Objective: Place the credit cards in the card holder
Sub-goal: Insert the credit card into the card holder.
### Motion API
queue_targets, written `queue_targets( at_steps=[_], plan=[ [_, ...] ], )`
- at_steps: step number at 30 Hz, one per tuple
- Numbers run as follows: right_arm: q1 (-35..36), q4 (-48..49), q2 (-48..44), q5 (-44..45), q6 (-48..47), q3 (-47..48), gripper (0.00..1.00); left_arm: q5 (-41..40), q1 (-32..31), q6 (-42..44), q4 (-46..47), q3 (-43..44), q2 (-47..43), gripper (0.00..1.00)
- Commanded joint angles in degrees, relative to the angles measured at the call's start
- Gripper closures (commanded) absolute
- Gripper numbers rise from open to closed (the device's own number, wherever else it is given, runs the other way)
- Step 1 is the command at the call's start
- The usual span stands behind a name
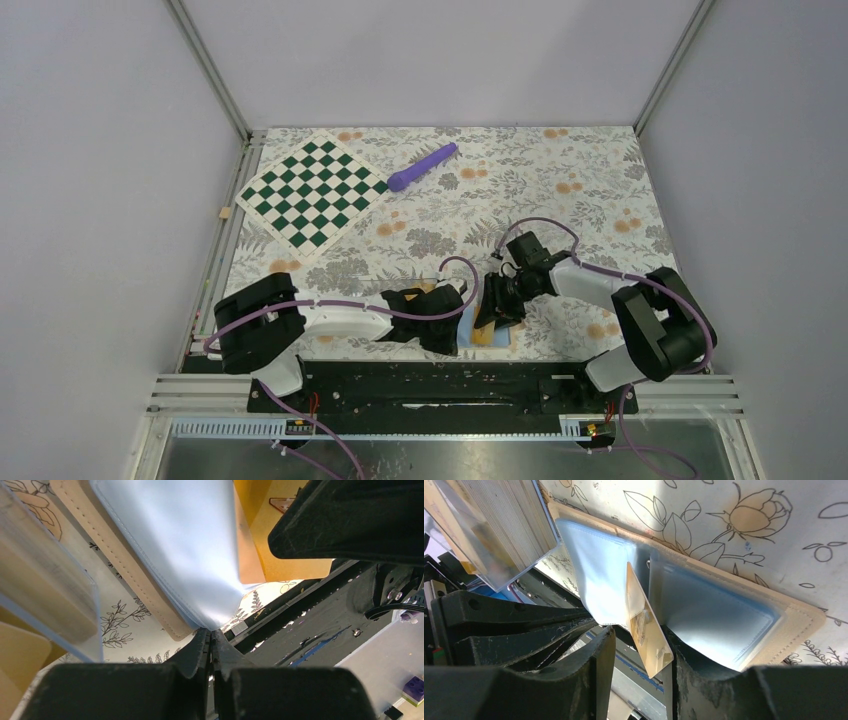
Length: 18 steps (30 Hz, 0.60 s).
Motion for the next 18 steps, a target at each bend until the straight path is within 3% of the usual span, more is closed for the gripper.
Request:
queue_targets(
  at_steps=[1, 14, 18],
  plan=[
    [0.7, -2.3, 0.5, 2.7, -0.9, 2.0, 0.55, -0.7, -0.5, 0.8, -1.0, 0.7, 1.7, 0.97],
    [0.6, 3.1, -8.4, 3.3, 4.3, -2.9, 0.61, -0.7, -0.6, 0.9, -1.1, 0.8, 2.0, 0.98],
    [0.6, 3.5, -8.8, 4.0, 5.0, -3.4, 0.72, -0.4, -0.6, 0.9, -1.1, 0.9, 2.3, 0.98]
  ],
)
